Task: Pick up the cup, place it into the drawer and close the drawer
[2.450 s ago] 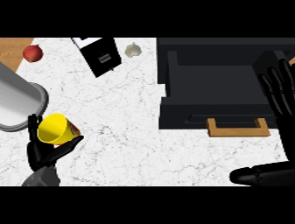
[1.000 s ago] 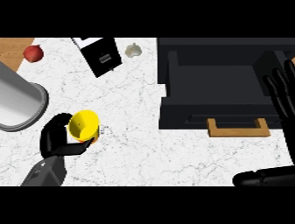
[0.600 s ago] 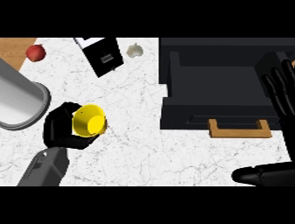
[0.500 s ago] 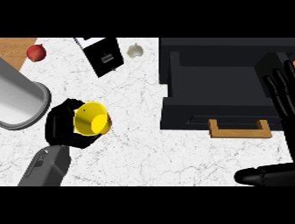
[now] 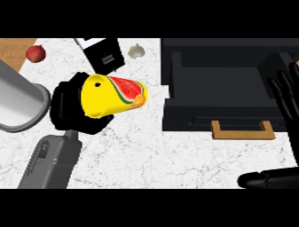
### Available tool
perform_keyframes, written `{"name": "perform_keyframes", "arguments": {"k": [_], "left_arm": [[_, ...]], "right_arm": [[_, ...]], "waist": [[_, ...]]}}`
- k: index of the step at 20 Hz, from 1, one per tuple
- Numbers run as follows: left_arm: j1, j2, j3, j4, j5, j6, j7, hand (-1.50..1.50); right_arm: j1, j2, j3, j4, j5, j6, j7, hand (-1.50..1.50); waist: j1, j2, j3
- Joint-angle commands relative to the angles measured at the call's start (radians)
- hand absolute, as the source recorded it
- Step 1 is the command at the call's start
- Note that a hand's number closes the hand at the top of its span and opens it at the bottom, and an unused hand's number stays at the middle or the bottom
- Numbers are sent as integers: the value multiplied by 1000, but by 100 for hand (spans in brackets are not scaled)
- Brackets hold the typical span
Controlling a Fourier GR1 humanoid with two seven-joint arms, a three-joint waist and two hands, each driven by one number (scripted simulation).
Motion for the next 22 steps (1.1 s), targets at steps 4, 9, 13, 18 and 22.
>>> {"name": "perform_keyframes", "arguments": {"k": [4,9,13,18,22], "left_arm": [[-155,-40,-40,-104,-42,144,176,150],[-283,-33,-30,-81,-75,208,257,150],[-308,-30,-42,-59,-110,216,283,150],[-505,-54,-87,-8,-136,365,409,150],[-637,-54,-89,237,-105,373,316,150]], "right_arm": [[-39,-10,-1,12,20,-12,22,-150],[-52,-36,-32,30,-14,16,15,-150],[-51,-36,-53,-8,-49,-2,67,-150],[-28,-21,-41,82,-13,27,-47,-150],[-24,-10,1,52,16,17,-32,-150]], "waist": [[-8,3,-1],[-11,4,-1],[-10,4,-1],[-11,3,0],[-28,7,0]]}}
